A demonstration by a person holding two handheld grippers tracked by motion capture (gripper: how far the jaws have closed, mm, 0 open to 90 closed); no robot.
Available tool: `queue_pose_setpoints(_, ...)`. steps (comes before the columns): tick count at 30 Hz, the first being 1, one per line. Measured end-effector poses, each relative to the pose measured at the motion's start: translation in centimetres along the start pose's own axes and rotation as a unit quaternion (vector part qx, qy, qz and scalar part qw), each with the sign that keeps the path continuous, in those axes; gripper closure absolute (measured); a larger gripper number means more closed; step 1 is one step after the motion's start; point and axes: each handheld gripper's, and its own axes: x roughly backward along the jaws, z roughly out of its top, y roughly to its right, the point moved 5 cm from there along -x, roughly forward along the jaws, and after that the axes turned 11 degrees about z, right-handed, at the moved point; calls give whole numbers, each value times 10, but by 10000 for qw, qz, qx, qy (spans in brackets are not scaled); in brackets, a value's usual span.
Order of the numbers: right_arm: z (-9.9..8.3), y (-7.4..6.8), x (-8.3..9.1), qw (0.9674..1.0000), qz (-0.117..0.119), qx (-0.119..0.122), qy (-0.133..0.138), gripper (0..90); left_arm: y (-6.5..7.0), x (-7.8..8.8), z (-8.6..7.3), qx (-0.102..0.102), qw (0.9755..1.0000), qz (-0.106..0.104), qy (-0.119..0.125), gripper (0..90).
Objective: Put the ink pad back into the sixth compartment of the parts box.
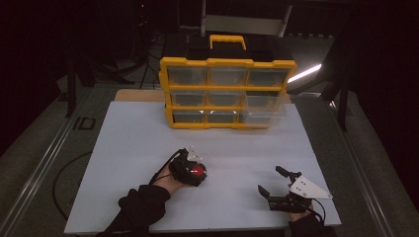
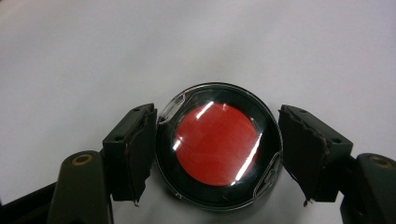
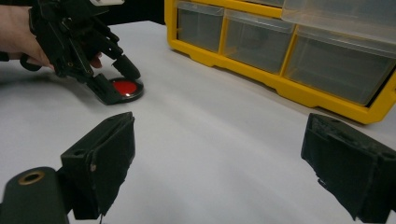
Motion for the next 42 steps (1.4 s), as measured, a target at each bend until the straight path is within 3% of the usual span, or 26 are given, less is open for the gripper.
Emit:
queue_pose_setpoints(6, 0, 0, 0, 10000, 0, -4, 11, 99, 0, 6, 7, -342, 9992, -205, 3, 306)
queue_pose_setpoints(11, 0, 0, 0, 10000, -3, -8, 6, 99, 2, 13, 12, -760, 9959, -488, -73, 306)
queue_pose_setpoints(15, 0, 0, 1, 10000, -4, 0, 10, 99, 4, 16, 15, -937, 9935, -623, -159, 306)
queue_pose_setpoints(27, 1, 0, 1, 10000, 4, 27, 12, 99, 5, 41, 44, -1039, 9884, -1104, 119, 306)
queue_pose_setpoints(36, 1, 0, 2, 10000, -9, -22, 77, 99, 5, 61, 75, -1175, 9852, -1171, 430, 306)
queue_pose_setpoints(42, 2, 0, 2, 10000, -3, 7, 93, 99, 10, 72, 95, -1344, 9816, -1235, 556, 306)
